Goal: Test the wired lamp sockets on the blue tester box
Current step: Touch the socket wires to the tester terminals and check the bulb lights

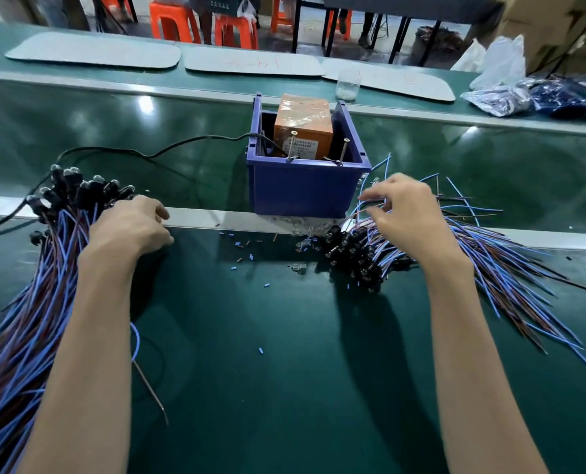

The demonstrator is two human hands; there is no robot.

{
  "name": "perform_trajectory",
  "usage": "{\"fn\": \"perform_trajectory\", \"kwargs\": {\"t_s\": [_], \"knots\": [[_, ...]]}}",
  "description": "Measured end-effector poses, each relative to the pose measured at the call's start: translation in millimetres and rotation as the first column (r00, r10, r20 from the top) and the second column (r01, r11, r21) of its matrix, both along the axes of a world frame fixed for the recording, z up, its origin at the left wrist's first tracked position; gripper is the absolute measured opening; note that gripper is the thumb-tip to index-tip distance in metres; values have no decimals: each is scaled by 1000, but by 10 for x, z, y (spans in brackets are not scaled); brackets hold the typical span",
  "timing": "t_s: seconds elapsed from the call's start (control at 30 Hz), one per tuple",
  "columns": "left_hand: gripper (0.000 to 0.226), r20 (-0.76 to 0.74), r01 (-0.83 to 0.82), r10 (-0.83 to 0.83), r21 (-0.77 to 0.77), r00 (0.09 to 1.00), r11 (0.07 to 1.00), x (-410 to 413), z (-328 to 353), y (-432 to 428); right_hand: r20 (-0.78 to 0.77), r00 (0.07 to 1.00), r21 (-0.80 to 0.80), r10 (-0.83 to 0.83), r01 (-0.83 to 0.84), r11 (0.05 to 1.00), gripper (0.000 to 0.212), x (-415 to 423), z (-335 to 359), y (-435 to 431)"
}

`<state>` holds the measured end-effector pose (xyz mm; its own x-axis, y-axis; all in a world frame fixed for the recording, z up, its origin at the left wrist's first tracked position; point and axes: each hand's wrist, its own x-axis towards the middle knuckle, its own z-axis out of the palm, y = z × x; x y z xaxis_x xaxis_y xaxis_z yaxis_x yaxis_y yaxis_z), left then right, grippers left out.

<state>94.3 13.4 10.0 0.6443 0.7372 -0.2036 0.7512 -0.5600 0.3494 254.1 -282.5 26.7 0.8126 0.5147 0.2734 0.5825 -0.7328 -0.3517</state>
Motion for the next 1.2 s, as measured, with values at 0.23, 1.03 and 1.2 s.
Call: {"fn": "perform_trajectory", "kwargs": {"t_s": [0.23, 1.03, 1.2], "knots": [[53, -40, 41, -38, 77, 998, 996, 2, 102, 45, -331, 915, -304, 232, -336, 891, 24, -541, -120, 552], [27, 320, -9, -44, 162, 946, 987, -5, 266, -179, -398, 841, 351, 368, -231, 907, 16, -537, -136, 636], [21, 417, 136, -188, 152, 889, 979, 44, 350, -415, -456, 810, 403, 370, -183, 897, 14, -592, -98, 665]]}}
